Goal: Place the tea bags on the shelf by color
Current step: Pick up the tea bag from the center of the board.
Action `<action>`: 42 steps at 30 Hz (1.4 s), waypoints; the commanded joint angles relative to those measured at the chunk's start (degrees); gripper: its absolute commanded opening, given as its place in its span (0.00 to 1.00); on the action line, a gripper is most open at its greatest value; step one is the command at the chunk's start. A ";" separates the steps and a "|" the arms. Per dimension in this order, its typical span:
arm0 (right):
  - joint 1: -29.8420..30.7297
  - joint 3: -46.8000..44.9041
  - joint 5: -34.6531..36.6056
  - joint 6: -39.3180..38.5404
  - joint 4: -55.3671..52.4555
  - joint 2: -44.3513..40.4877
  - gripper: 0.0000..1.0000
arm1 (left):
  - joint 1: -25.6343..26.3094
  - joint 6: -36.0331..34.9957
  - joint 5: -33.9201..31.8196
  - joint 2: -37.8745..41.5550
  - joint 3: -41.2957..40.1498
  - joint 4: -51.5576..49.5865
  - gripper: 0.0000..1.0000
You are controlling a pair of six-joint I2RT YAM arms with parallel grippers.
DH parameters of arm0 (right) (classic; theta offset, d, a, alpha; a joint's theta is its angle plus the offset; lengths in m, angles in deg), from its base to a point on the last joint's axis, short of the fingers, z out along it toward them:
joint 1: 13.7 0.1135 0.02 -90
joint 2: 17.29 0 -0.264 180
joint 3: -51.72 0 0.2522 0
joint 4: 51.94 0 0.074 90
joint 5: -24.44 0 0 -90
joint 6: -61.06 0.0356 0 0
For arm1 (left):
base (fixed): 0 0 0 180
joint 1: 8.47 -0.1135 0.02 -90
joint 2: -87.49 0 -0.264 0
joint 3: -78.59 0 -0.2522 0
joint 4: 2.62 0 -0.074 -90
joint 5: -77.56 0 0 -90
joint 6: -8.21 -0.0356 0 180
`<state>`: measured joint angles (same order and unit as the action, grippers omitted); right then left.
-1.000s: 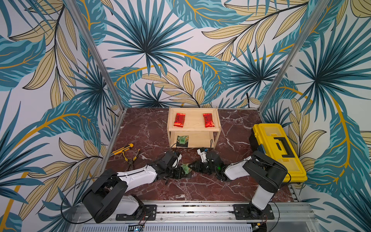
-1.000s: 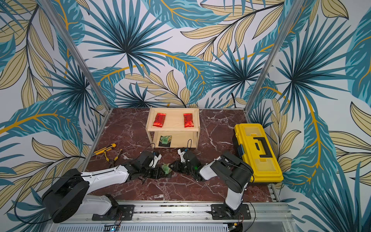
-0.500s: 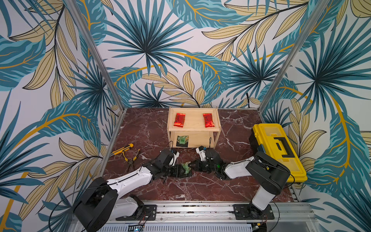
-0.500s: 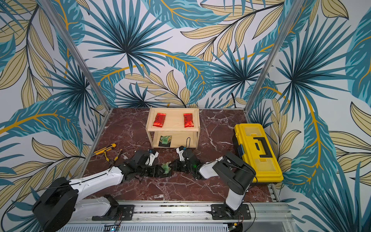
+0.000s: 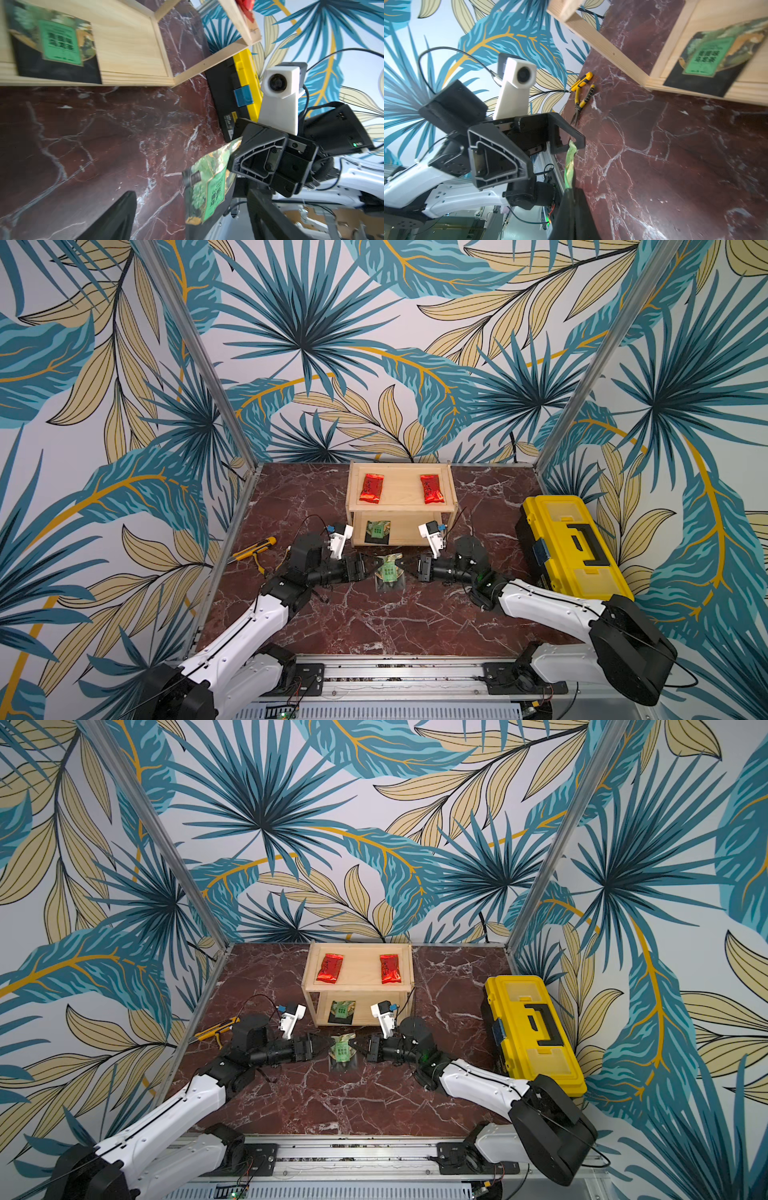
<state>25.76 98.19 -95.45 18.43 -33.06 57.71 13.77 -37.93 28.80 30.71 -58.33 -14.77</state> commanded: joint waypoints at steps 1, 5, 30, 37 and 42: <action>-0.17 1.87 -2.98 0.75 -0.23 0.25 0.00 | -0.44 4.86 8.93 -2.03 0.30 11.56 0.86; -0.14 3.14 -3.68 0.72 -0.45 1.66 0.00 | -0.43 6.74 11.87 -3.96 0.56 15.11 0.72; -0.10 2.06 -4.66 2.38 -2.24 -3.84 0.40 | -1.87 10.91 9.74 -2.35 3.73 16.21 0.00; -0.10 -3.15 -5.53 10.33 10.24 -4.07 0.43 | -3.36 16.04 9.82 -2.77 4.83 23.56 0.00; -0.08 -4.88 -4.75 10.48 10.31 -4.95 0.39 | -3.54 16.15 9.88 -3.24 6.31 23.59 0.00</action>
<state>25.67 94.72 -100.34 27.40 -26.32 53.84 10.60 -22.81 38.17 27.46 -54.48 5.79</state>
